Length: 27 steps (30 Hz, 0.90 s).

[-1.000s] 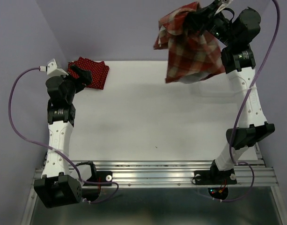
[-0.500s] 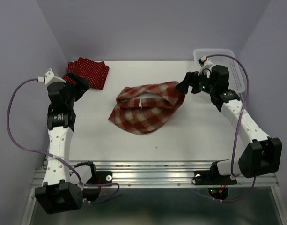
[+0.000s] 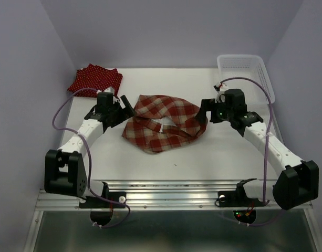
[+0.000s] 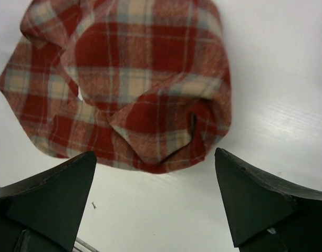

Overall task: Fold and stack the skirts
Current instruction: Flatten the skirt out

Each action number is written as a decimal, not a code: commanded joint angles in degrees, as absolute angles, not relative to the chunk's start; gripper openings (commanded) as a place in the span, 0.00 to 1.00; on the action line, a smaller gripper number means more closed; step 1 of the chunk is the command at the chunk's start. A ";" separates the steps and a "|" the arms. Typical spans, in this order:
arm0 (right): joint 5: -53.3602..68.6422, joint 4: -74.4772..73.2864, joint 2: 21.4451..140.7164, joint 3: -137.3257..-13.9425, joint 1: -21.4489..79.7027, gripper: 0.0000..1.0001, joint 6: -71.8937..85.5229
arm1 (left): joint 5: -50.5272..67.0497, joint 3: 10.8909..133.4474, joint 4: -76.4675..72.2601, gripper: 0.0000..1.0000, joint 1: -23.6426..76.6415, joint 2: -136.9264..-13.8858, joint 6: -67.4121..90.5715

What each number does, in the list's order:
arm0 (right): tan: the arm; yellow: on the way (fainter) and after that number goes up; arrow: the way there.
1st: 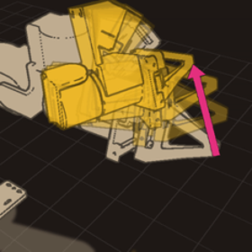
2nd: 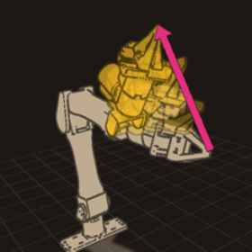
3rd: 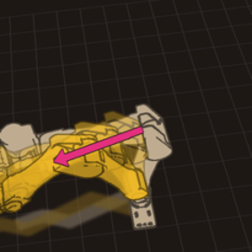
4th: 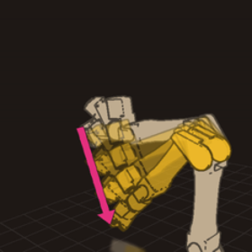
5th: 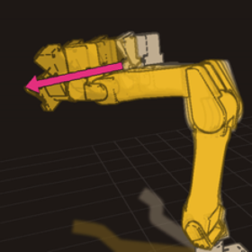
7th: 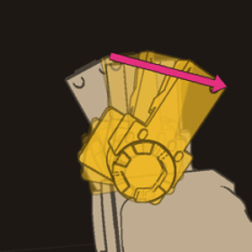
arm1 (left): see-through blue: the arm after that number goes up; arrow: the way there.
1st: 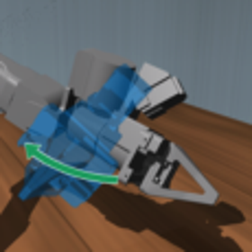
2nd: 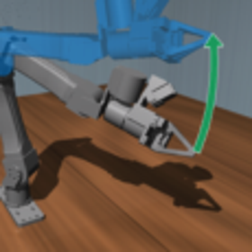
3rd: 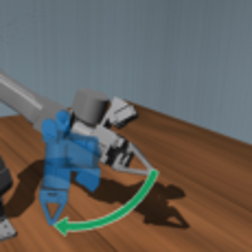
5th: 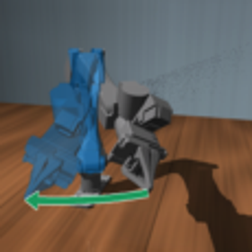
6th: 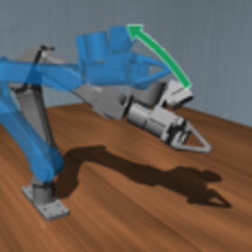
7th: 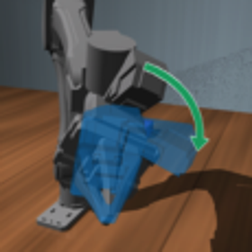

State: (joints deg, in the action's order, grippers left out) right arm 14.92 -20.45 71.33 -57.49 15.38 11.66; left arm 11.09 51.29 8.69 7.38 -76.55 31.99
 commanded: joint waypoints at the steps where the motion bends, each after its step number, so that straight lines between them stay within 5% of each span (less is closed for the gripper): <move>1: 9.76 -20.92 72.60 -54.94 20.91 1.00 13.97 | 10.81 57.03 6.42 0.99 11.25 -81.55 30.15; 9: 5.99 -18.55 76.45 -54.84 27.60 1.00 14.94 | 12.57 61.43 4.31 0.96 11.78 -93.77 28.39; 19: 4.31 -15.82 81.30 -54.05 29.36 1.00 16.61 | 13.80 64.68 1.58 0.78 11.87 -100.72 27.86; 23: 3.25 -15.64 82.97 -53.96 29.36 1.00 16.87 | 15.11 67.14 1.32 0.64 11.87 -104.14 27.69; 27: 2.38 -15.12 84.90 -53.88 29.36 1.00 16.96 | 16.08 68.03 0.62 0.27 11.87 -104.42 27.60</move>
